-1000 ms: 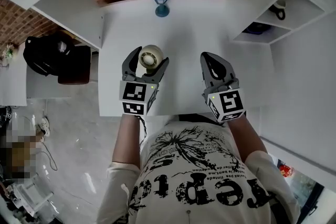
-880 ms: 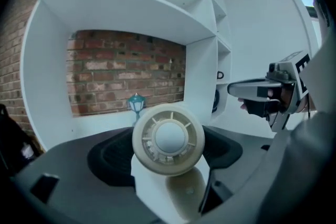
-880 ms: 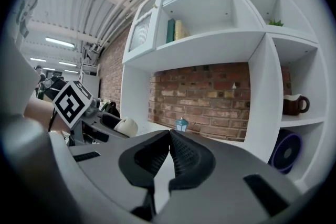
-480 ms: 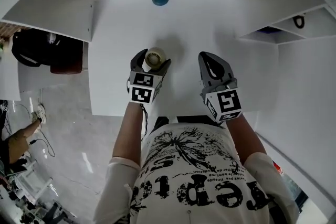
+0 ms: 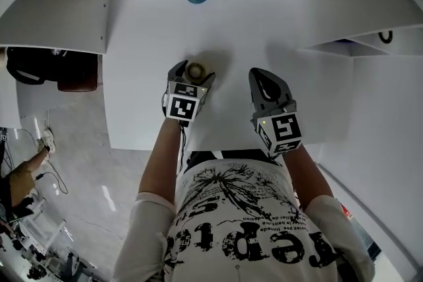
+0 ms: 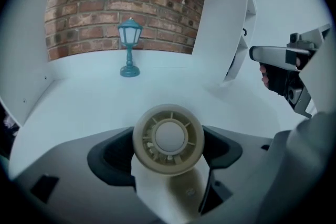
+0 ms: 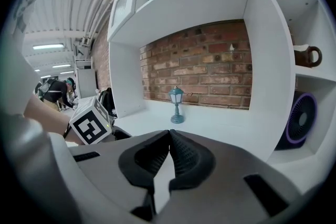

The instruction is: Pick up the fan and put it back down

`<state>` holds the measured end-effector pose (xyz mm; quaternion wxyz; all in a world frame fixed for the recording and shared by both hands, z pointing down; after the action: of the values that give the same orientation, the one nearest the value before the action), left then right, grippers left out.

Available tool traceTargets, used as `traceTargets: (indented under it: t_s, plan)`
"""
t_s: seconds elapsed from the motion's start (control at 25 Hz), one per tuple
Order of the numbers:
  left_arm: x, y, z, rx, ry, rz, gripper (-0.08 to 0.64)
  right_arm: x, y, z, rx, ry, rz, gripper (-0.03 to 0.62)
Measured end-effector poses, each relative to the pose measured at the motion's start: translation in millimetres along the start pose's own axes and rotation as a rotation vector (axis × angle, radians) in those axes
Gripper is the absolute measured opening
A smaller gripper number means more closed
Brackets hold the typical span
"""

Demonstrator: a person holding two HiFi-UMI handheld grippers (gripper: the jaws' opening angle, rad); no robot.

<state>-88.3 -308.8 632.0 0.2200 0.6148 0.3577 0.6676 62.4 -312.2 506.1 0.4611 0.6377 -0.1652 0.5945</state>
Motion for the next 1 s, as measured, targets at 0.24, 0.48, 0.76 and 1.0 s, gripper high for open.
traceTargets:
  t_s: [0.24,0.48,0.76,1.0]
  plan:
    - [7.6,6.1,2.5,0.007,-0.025,-0.035,0.385,8.5,1.0,4.1,0.008,0.037,-0.013,0.015]
    - [13.5,6.7,0.2,-0.021,0.001,-0.039,0.385,7.4,-4.7,0.8,0.032,0.057,0.004,0.015]
    - [2.7,-20.8,2.4,-0.01,0.001,0.05,0.387,3.2,-25.6,-14.8,0.052,0.043,0.028,0.015]
    - [-17.9,-81.1,6.6,0.001,0.009,0.174,0.386,-11.4,-55.0,-45.6,0.07,0.024,0.061,0.015]
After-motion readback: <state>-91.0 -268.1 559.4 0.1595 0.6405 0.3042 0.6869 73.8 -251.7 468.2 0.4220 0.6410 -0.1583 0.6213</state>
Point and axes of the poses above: the fingertips, and each gripper's own axes: y forward along the fingers, z to its right, x out of its underside, the point moved 3 cm from there along -y, backward along the fingers, and after that the axes turned 11 degrees about -x, right-handed, at the moved point
